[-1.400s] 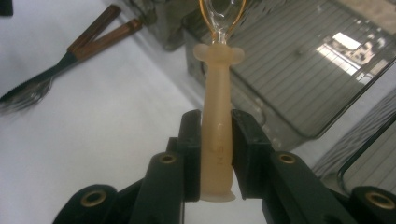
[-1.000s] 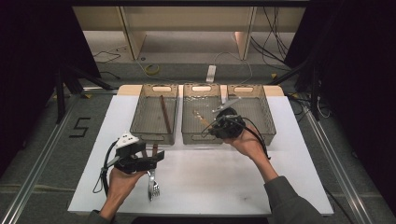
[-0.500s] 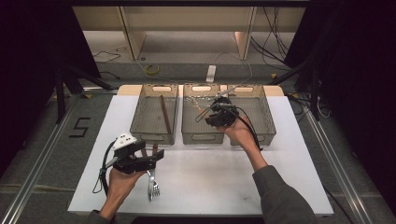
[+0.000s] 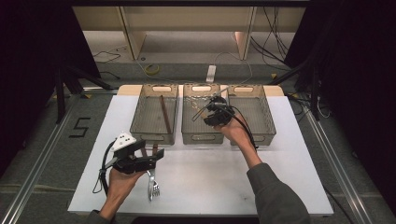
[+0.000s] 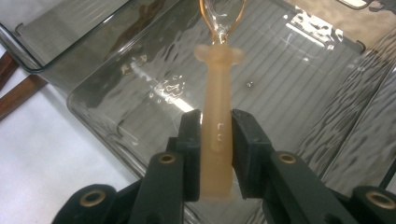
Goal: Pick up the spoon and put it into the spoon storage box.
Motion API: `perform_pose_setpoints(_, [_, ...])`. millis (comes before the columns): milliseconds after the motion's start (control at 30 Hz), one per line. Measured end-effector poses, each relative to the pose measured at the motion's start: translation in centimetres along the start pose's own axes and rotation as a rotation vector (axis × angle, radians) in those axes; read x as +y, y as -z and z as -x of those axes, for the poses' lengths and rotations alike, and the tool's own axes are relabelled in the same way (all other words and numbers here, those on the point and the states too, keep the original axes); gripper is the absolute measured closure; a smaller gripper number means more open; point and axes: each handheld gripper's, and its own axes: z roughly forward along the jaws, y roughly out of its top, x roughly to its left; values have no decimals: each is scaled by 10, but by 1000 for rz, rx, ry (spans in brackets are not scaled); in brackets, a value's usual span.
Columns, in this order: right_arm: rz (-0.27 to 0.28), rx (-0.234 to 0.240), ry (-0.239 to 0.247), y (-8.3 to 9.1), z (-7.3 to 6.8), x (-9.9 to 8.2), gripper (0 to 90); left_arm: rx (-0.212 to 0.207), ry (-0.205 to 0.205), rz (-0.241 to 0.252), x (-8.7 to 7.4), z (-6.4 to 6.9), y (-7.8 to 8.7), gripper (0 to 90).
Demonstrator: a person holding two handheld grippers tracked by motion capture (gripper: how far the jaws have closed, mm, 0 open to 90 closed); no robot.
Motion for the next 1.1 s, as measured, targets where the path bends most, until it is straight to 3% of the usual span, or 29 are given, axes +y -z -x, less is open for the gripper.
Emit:
perform_pose_setpoints(200, [-10, 2, 1, -6, 0, -1, 733, 6, 6, -6, 0, -1, 0, 157])
perform_pose_setpoints(300, [-28, 17, -3, -9, -1, -1, 586, 6, 6, -9, 0, -1, -1, 157])
perform_pose_setpoints(467, [-12, 18, 11, -5, -3, -1, 513, 7, 12, -11, 0, -2, -1, 157])
perform_pose_setpoints(600, [22, 34, 27, 6, -8, -3, 503, 12, 17, -12, 0, -3, -1, 157])
perform_pose_setpoints(767, [64, 44, 52, 20, -17, -12, 405, 19, 19, -22, 0, -5, -1, 157])
perform_pose_setpoints(967, [113, 89, 44, 38, -22, -31, 318, 30, 25, -23, 0, -8, -3, 157])
perform_pose_setpoints(1100, [148, 89, 52, 51, -24, -46, 290, 46, 31, -33, -1, -12, -4, 157])
